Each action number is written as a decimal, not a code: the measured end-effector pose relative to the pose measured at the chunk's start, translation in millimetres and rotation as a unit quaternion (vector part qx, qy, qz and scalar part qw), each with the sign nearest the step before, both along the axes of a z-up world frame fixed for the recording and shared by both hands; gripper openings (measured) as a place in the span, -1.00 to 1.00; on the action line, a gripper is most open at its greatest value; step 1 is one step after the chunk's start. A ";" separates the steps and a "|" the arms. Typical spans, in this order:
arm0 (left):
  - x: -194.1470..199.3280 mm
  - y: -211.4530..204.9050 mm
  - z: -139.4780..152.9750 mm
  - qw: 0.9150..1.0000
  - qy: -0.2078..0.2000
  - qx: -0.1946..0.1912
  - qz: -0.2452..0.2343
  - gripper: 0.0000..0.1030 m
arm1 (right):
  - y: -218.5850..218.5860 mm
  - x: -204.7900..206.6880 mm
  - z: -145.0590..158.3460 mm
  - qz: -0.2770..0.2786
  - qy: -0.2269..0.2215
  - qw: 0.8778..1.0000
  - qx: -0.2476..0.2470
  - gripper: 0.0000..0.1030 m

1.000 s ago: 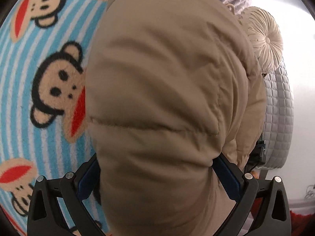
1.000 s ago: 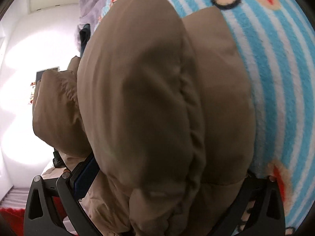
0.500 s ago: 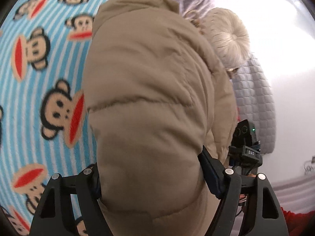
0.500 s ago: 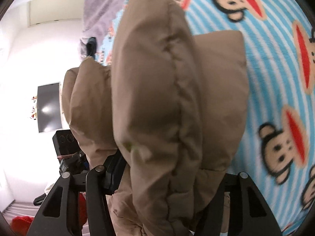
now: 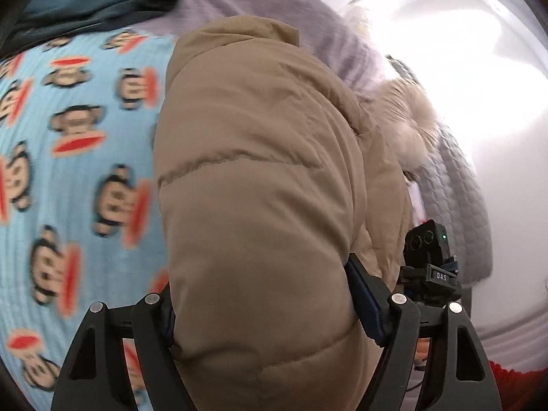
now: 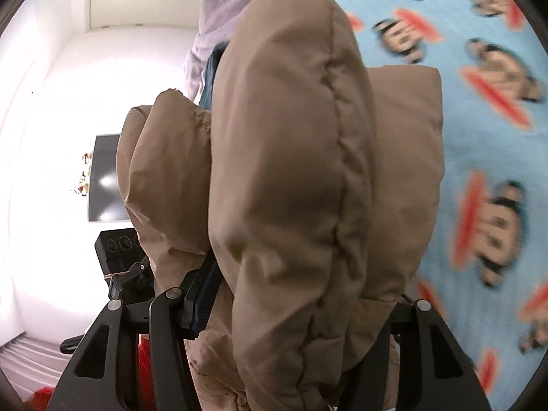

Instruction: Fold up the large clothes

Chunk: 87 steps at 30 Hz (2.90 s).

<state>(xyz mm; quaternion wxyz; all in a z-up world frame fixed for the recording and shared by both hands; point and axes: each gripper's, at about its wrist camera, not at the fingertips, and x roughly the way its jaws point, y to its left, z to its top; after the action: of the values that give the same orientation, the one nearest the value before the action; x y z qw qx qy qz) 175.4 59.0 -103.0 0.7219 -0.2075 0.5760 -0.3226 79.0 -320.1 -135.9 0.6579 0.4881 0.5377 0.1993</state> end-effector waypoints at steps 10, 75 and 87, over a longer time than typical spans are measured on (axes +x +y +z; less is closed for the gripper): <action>13.1 31.1 -81.8 0.994 0.069 0.036 0.075 0.75 | 36.8 36.2 -51.1 0.027 0.091 0.992 -0.082 0.37; -79.5 22.4 -31.6 0.957 -0.078 0.269 0.067 0.55 | 94.1 -55.4 -11.4 0.095 0.073 0.923 -0.364 -0.97; -100.8 7.5 -22.3 0.946 -0.081 0.308 0.052 0.55 | 91.0 -58.8 10.6 0.084 0.092 0.925 -0.359 -0.96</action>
<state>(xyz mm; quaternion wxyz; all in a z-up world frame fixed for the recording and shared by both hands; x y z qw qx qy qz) 74.7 66.5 -125.3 0.8107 0.0227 0.5751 -0.1074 20.2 -229.1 -125.3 0.7176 0.1890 0.6703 0.0015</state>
